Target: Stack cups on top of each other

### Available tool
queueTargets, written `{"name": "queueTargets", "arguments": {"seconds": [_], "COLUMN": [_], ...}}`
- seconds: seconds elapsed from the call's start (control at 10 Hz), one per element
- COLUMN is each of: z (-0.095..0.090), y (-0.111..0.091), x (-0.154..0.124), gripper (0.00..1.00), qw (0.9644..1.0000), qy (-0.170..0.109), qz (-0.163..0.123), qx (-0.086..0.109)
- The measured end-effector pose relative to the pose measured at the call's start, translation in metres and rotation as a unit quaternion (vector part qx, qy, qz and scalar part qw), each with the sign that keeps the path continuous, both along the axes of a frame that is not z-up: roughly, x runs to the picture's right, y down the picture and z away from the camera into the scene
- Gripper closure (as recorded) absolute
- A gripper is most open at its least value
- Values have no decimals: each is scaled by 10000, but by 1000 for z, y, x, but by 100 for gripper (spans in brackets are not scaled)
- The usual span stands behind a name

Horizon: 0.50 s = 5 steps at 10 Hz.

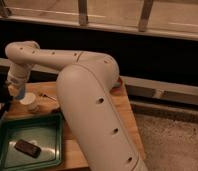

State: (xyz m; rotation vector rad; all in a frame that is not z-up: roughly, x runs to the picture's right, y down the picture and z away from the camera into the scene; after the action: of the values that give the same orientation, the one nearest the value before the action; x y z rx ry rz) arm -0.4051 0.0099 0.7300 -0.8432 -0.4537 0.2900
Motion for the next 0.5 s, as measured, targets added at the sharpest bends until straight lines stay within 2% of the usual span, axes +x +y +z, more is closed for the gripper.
{"name": "queueTargets", "arguments": {"seconds": [0.2, 0.3, 0.4, 0.5], "z": [13, 19, 25, 31], "y": [2, 3, 4, 6], "x": [-1, 1, 3, 5], "gripper": [72, 70, 62, 50], "qw": [10000, 9999, 9999, 9997], "qy": [33, 66, 94, 116], "qz": [-30, -26, -9, 12], "qx": [-50, -76, -128, -202]}}
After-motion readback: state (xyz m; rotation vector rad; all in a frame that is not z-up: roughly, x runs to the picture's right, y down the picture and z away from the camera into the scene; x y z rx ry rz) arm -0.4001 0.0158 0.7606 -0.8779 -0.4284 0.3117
